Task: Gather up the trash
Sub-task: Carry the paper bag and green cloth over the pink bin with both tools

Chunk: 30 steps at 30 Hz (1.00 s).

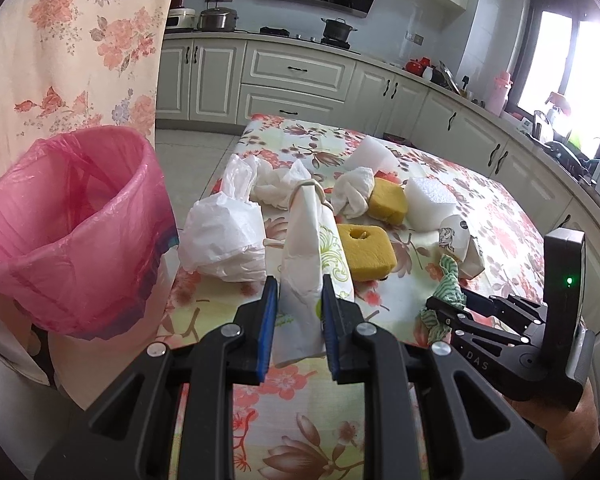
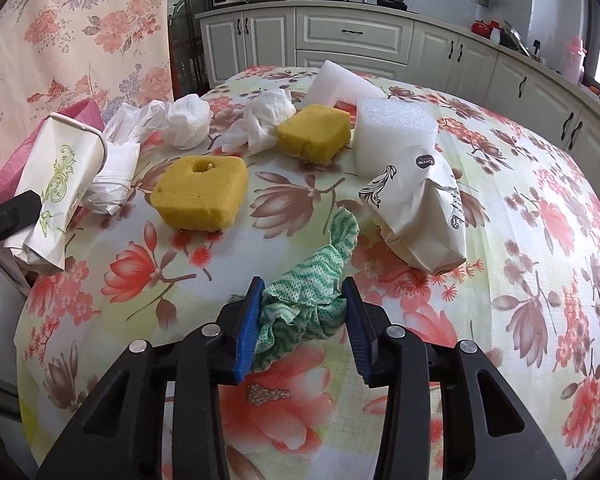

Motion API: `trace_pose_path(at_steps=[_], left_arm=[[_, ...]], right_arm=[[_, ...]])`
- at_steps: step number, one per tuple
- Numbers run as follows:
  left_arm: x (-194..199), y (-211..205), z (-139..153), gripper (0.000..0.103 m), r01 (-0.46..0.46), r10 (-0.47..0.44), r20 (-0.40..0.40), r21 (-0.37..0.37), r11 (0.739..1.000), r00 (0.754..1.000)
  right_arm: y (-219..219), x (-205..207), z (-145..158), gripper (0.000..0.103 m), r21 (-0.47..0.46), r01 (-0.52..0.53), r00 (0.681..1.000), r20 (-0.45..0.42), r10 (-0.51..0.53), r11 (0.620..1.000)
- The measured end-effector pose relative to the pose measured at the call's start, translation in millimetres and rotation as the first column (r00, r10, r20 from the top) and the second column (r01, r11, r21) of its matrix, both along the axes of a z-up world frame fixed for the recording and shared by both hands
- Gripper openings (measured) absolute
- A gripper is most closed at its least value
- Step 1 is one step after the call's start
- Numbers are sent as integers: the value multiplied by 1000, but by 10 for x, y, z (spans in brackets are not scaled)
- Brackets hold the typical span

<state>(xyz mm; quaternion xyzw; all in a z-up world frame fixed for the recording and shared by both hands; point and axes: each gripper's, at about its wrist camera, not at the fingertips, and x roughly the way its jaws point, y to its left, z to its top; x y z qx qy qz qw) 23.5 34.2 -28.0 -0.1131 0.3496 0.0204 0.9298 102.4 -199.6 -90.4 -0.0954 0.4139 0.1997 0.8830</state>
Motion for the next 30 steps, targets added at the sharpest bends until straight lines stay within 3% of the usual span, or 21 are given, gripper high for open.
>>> trace_pose_path(at_steps=[5,17,30], left_arm=[[-27,71,56,21,-10,10,15,4,1000,1000],[-97,185,215,21,-39,38,48,30,999,998],[-249,486,453,21,-128,120,99,75,989,988]], right_arm=[[-67,-57,87,35,30,-5,1000,26,5,1000],[-122,-131,645,35,102,-17,989,149,2,995],[18,-128,1059,35,137,-58,973,227,26,989]])
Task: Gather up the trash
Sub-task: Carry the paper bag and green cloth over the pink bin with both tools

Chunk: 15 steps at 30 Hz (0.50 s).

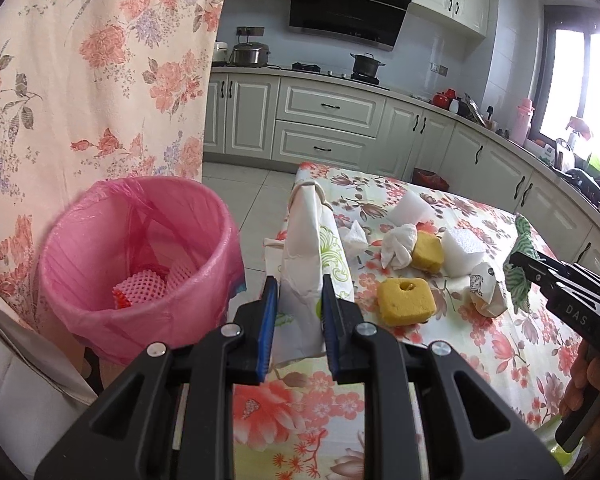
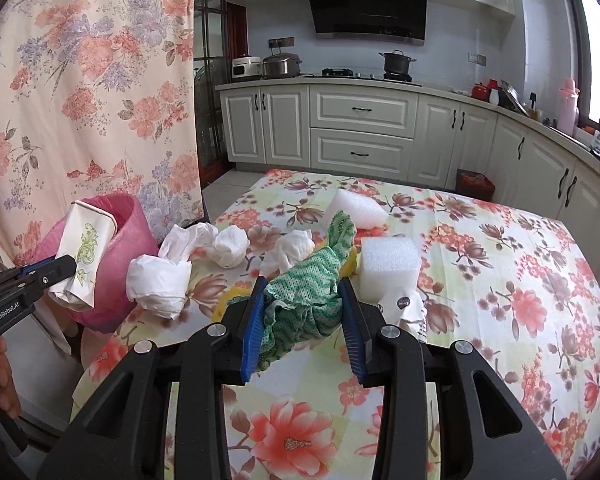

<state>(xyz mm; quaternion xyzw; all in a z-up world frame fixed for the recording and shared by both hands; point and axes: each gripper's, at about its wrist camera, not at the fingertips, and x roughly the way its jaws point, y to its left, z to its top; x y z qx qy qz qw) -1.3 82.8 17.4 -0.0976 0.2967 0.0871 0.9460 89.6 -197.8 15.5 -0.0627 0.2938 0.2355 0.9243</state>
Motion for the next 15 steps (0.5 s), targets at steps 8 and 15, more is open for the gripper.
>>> trace_pose_path(at_steps=[8,15], left_arm=[[-144,365,182,21,-93,93,32,25,995,995],[-233,779,291,21,-182,180,53,31,983,982]], right_arm=[[311,34,197,35,7,-58,998,29,58,998],[780,37,345,35,4,-140,989,47,140,990]])
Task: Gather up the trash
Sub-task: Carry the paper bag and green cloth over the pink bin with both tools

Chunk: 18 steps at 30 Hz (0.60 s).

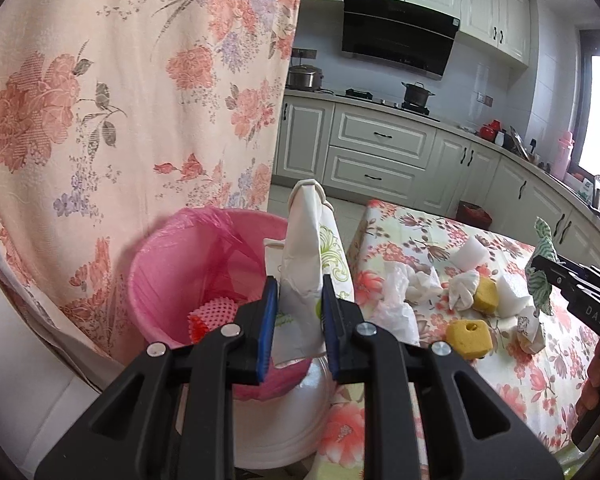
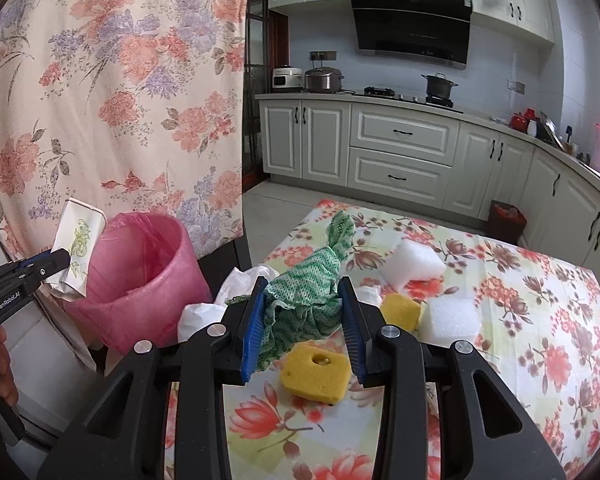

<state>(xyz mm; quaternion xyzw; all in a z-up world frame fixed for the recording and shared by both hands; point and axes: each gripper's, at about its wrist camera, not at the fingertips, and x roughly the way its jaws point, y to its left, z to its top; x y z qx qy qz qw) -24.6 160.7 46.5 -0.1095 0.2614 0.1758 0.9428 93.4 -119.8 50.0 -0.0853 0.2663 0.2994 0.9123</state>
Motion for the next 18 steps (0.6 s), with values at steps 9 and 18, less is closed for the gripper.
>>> trace_pose_path(at_steps=[9,18], left_arm=[[-11,430,60,21,-80,80,7,6,997,997],[6,703,-3,21,-119,119,-4,7,993,993]], right_arm=[[812,1,130,36,-10,-129,992,8,129,992],[1520,-7,153,36,-3,-224,974,12,224,974]])
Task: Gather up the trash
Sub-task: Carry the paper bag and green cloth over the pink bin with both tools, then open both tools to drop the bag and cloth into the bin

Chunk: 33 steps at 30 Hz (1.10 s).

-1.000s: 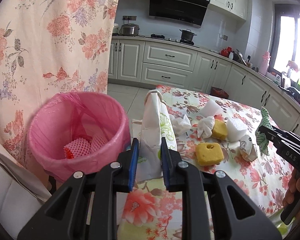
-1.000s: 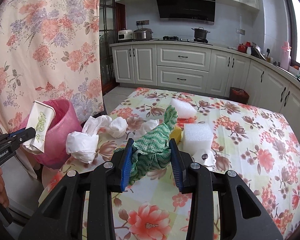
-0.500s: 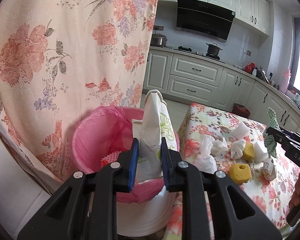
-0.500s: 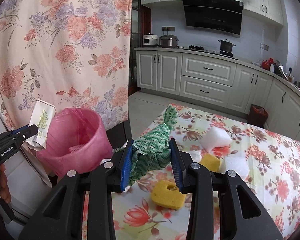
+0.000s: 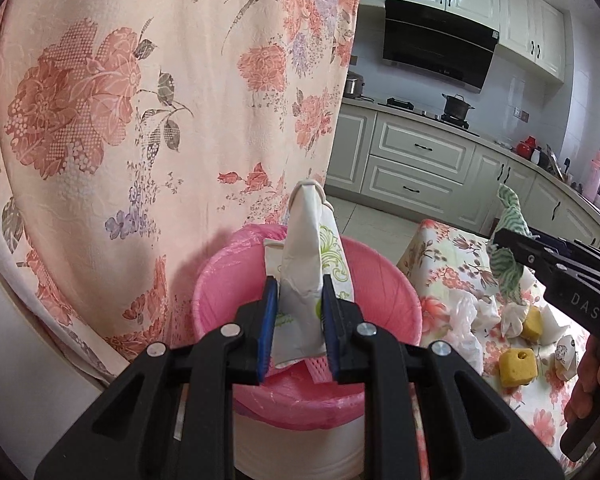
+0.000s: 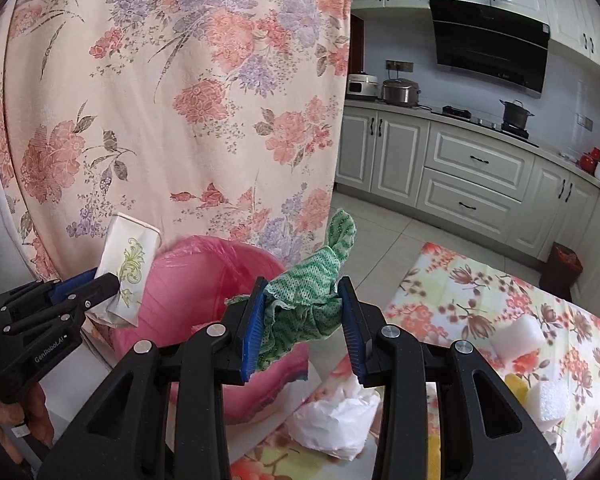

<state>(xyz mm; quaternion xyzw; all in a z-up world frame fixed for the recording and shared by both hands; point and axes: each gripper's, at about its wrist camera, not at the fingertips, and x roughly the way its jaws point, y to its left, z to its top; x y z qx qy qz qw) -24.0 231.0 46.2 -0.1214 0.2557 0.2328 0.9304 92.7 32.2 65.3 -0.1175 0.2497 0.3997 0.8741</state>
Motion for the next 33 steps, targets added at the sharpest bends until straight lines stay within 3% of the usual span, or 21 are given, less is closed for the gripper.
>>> trace_pose_path(at_steps=[15,19,24,33], left_arm=[[-3,245,-61,21,-32,32,-6,-16,999,999],[13,263,-61,23,-31,31,-1,-22,999,1000],[-9,257,-49,49,-44,44,2,-14,999,999],[-89,130,-30,53,-46,46,14,-16,999,999]], right_arm=[[581,77,-251,40,-27,-74,996,-48,72,997],[638,90,-278,53,-35,-82,996,-43,81,996],[619,134,-316,54,-40,-81,996,-52,79,996],[306,138,-267,65,-6,-25,999,-31,25,1000]])
